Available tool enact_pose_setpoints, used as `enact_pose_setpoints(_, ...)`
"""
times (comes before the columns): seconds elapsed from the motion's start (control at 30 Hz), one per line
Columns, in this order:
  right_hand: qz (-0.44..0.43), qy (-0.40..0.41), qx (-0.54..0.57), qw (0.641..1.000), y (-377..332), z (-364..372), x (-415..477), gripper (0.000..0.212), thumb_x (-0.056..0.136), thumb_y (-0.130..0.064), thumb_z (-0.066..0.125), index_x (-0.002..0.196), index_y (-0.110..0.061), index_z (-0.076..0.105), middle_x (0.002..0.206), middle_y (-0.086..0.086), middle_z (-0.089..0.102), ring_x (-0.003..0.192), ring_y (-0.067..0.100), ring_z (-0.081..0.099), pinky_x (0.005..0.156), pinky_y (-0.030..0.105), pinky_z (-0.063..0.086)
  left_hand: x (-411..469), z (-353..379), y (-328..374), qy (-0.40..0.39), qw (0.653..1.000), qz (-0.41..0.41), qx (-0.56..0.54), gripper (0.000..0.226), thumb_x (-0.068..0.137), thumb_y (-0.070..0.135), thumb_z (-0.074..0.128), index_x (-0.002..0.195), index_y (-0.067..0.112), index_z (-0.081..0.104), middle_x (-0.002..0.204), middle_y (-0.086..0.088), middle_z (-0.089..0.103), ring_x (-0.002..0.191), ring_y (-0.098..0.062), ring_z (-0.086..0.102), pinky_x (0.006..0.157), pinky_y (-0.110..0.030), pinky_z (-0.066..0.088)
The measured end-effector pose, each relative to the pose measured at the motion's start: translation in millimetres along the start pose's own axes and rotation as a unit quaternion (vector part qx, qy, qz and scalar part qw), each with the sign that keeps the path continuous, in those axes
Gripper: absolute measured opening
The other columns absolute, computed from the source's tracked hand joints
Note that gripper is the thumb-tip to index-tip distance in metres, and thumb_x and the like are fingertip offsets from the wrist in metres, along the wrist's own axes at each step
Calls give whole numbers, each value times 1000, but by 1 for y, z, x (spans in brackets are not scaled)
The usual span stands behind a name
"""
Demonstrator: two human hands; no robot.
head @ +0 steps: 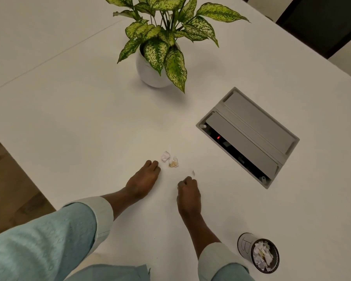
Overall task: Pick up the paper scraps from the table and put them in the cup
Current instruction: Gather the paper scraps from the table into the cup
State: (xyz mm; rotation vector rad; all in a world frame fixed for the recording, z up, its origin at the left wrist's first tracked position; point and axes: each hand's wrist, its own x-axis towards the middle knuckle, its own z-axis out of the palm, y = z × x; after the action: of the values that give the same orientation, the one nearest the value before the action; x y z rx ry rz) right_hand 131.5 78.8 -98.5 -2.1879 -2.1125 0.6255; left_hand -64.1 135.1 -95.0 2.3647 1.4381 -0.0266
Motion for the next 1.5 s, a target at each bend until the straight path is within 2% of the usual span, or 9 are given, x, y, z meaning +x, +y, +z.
enact_pose_setpoints(0.07,58,28,36,997,15,-3,-5,15,83,6,62,88,-8,65,97,7,57,89,24,56,65,34,51,0,0,0,2,1000,-9,-5,35,66,-18,51,90,6,58,102,-11,54,91,-28,48,65,-44,50)
enact_pose_setpoints(0.2,108,70,32,991,38,-8,-8,13,80,3,70,80,-11,70,84,4,61,75,22,58,55,34,51,1,6,3,5,999,-43,-22,27,72,-16,58,84,9,57,93,-9,54,82,-25,47,60,-39,43)
enact_pose_setpoints(0.4,167,94,81,978,61,-22,-38,10,81,-2,75,81,-12,73,84,3,64,75,24,63,61,37,55,-4,15,25,2,993,-64,-100,20,76,-9,59,79,10,55,86,-3,52,77,-22,44,60,-36,37)
enact_pose_setpoints(0.63,235,183,177,938,79,-58,-107,11,81,-5,80,85,-15,76,88,-4,66,73,11,63,64,11,37,-11,14,117,1,970,-36,-240,18,80,-4,62,85,12,64,90,2,57,76,-19,56,60,-35,51)
enact_pose_setpoints(0.8,288,255,242,891,97,-88,-157,12,79,-8,83,84,-17,78,86,-8,68,72,5,65,70,6,45,-4,2,208,14,937,-5,-350,19,76,-4,66,81,14,69,81,6,60,62,-6,56,53,-11,40)
enact_pose_setpoints(1.0,380,323,229,836,132,-107,-196,13,79,-8,81,83,-20,79,87,-4,72,75,15,68,72,19,47,0,-4,295,-2,924,74,-376,19,76,-1,68,83,17,70,82,5,63,69,-10,59,62,-24,48)
enact_pose_setpoints(1.2,400,320,258,819,156,-119,-216,20,79,-7,78,93,-21,77,89,-8,74,76,5,67,71,14,45,-3,5,338,-45,926,116,-357,16,79,1,64,85,14,70,86,0,65,75,-15,59,68,-31,49)
enact_pose_setpoints(1.3,396,316,276,817,161,-118,-220,21,84,-7,73,98,-22,75,90,-11,75,81,4,69,77,23,53,-4,10,344,-68,929,124,-343,14,79,6,62,89,12,69,91,-4,66,82,-21,61,73,-36,51)
enact_pose_setpoints(1.5,390,335,273,813,155,-109,-225,30,84,3,67,98,-23,73,93,-10,73,89,10,69,78,23,49,-8,11,333,-73,910,105,-395,28,74,-1,56,91,16,71,95,0,70,79,-19,70,56,-41,62)
